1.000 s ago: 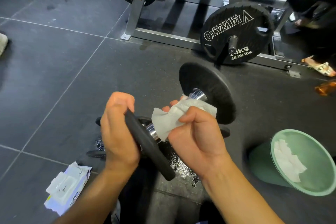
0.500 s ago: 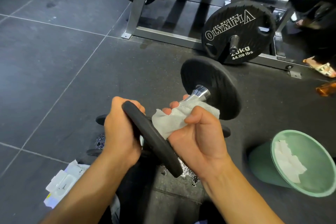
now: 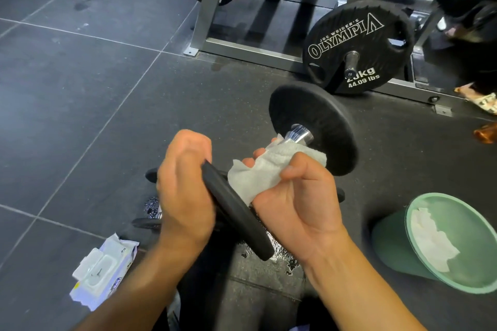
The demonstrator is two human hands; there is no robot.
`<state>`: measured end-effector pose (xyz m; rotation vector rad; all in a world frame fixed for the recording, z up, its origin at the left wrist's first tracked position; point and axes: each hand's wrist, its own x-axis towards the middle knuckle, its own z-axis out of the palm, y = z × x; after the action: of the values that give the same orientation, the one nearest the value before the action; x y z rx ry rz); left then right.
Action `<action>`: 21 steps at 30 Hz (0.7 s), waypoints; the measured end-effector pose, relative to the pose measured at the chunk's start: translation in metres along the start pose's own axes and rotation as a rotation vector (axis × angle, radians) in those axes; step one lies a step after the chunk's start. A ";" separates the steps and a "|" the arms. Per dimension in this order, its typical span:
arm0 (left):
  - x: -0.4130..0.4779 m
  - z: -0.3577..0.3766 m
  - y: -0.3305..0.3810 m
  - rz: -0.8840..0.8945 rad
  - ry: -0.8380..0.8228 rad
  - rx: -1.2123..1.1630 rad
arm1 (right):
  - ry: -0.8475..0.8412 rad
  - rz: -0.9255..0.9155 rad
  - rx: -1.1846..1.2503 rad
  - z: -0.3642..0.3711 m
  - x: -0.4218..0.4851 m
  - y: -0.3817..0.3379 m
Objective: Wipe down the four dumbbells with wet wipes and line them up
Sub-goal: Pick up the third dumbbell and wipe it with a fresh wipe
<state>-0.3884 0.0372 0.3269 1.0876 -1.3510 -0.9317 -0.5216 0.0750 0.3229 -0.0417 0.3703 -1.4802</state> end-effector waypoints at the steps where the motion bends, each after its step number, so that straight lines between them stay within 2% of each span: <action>1: -0.005 -0.003 0.001 0.270 -0.079 0.169 | 0.007 0.005 -0.013 -0.001 0.000 0.001; 3: -0.013 -0.005 0.002 0.727 -0.203 0.423 | 0.021 0.029 -0.025 -0.004 0.001 0.002; 4: -0.016 -0.004 0.001 0.874 -0.226 0.503 | 0.028 0.054 -0.014 -0.006 0.002 0.001; 6: -0.020 -0.001 0.002 0.987 -0.216 0.576 | 0.030 0.087 0.028 -0.008 0.004 0.001; 8: -0.020 -0.001 0.003 0.899 -0.185 0.525 | 0.013 0.049 0.031 -0.007 0.004 0.002; 10: -0.013 -0.002 0.004 0.555 -0.130 0.352 | -0.004 0.009 0.000 -0.006 0.002 0.002; 13: 0.007 -0.004 0.008 -0.338 0.061 -0.185 | -0.041 0.027 0.040 -0.005 0.000 0.003; 15: 0.011 0.002 0.012 -0.831 0.106 -0.580 | -0.063 0.031 0.073 -0.003 0.000 0.004; 17: 0.006 0.008 0.016 -1.090 0.090 -0.731 | -0.076 0.021 0.089 -0.001 0.001 0.005; 21: -0.009 0.014 0.017 -1.168 0.087 -0.844 | -0.084 0.033 0.050 0.002 0.004 0.003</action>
<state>-0.4042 0.0497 0.3392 1.1424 -0.0217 -2.0041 -0.5180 0.0707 0.3226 -0.0577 0.2647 -1.4497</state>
